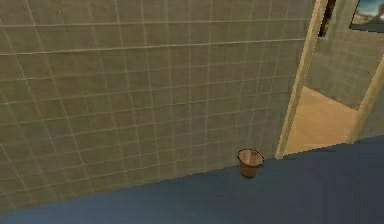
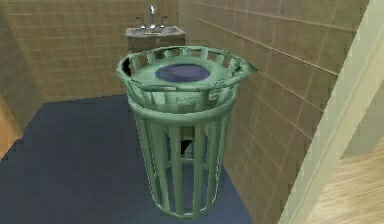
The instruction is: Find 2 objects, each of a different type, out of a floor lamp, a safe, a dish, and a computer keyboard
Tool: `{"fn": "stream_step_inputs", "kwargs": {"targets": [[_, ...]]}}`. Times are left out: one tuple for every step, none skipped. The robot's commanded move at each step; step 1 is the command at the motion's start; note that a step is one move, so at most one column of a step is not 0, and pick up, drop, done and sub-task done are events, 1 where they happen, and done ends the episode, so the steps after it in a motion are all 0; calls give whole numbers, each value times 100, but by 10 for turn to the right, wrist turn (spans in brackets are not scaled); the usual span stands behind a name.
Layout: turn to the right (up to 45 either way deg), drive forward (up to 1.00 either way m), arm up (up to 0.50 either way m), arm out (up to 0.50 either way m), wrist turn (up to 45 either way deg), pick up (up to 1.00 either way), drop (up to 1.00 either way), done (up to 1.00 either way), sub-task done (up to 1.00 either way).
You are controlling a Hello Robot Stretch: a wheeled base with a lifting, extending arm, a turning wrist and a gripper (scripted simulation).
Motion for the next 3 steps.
{"fn": "stream_step_inputs", "kwargs": {"targets": [[0, 25, 0, 0, 0, 0, 0, 0, 0], [-450, 0, 0, 0, 0, 0, 0, 0, 0], [-240, 0, 0, 0, 0, 0, 0, 0, 0]]}}
